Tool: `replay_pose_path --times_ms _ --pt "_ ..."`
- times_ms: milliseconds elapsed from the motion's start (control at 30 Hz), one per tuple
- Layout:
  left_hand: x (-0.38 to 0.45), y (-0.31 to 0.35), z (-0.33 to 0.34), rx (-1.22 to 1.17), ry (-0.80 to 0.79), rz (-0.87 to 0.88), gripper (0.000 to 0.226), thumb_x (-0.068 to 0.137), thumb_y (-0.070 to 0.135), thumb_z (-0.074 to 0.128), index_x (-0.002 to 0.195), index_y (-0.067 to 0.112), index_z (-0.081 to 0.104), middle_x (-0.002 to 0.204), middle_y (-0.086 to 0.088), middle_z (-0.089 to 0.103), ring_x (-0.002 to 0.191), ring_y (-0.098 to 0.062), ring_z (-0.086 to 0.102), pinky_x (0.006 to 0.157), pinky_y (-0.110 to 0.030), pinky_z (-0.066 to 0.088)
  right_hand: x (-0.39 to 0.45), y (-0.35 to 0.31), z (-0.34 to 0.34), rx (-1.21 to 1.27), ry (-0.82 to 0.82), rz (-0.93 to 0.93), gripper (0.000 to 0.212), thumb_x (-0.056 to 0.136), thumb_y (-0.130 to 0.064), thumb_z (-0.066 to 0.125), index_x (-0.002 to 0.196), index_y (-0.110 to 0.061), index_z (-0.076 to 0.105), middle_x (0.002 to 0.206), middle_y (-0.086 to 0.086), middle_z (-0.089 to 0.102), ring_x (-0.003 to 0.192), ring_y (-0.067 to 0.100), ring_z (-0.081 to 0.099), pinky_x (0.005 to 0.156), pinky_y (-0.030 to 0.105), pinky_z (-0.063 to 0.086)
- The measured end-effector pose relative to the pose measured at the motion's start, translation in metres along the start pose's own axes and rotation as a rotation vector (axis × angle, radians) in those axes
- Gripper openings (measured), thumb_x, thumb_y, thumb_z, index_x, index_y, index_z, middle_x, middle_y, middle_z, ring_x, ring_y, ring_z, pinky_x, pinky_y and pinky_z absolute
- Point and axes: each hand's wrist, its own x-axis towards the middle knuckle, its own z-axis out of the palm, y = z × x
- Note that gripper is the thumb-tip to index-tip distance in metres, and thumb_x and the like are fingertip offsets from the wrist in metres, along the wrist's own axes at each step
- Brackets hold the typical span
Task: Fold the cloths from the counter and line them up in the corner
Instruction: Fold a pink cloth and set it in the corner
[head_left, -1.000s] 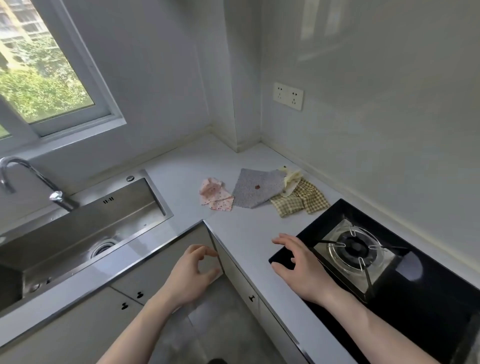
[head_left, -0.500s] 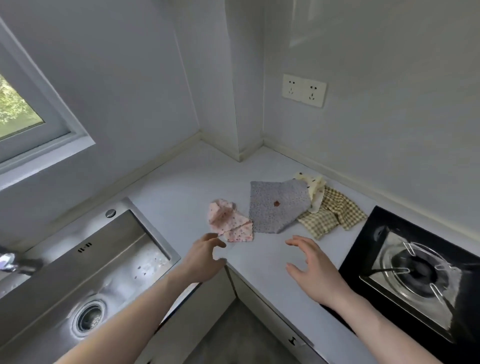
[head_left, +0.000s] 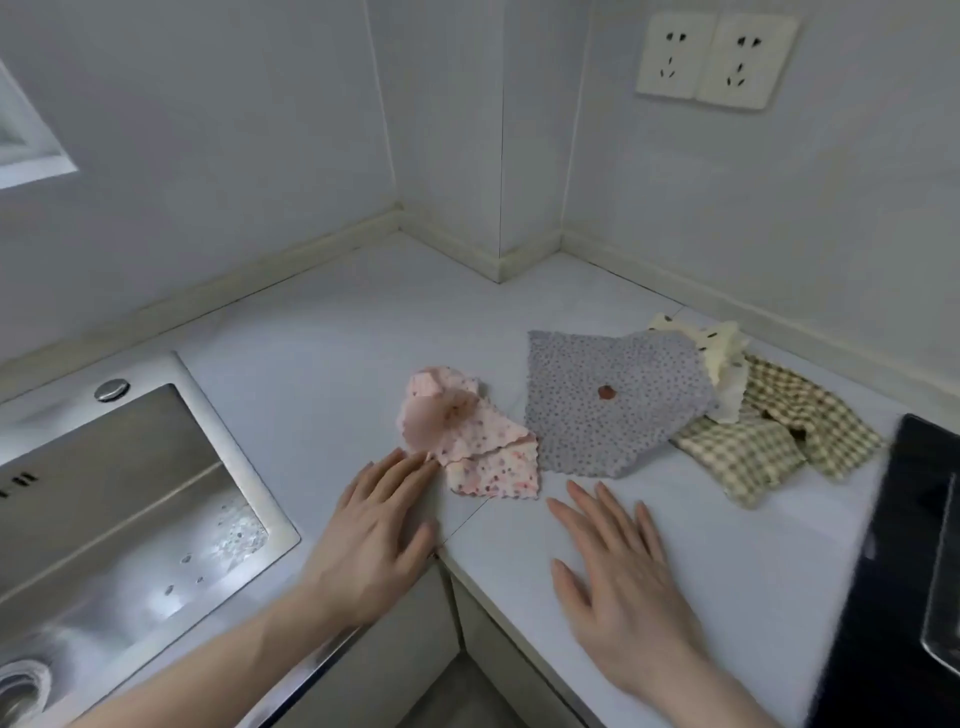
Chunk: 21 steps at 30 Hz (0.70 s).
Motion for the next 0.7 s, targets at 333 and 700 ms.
replay_pose_path --times_ms 333,700 --pt "-0.005 -0.004 0.012 0.005 0.121 0.090 0.070 0.092 0.053 0.032 0.158 0.030 0.036 0.161 0.020 0.031 0.149 -0.003 0.025 0.121 -0.022 0.018 -0.010 -0.006 0.015 0.011 0.133 -0.014 0.076 0.086 -0.066 0.007 0.155 -0.044 0.031 0.162 -0.029 0.017 0.153 -0.004 0.005 0.127 0.029 -0.005" --pt "-0.011 -0.004 0.007 -0.061 0.258 0.101 0.034 0.090 0.036 0.059 0.120 0.027 0.071 0.125 0.013 0.064 0.118 -0.013 0.059 0.099 -0.028 0.046 -0.038 -0.028 0.017 0.061 0.339 0.075 0.041 0.103 -0.032 0.048 0.142 -0.024 0.060 0.154 -0.008 0.050 0.144 0.010 0.041 0.117 0.021 0.022"
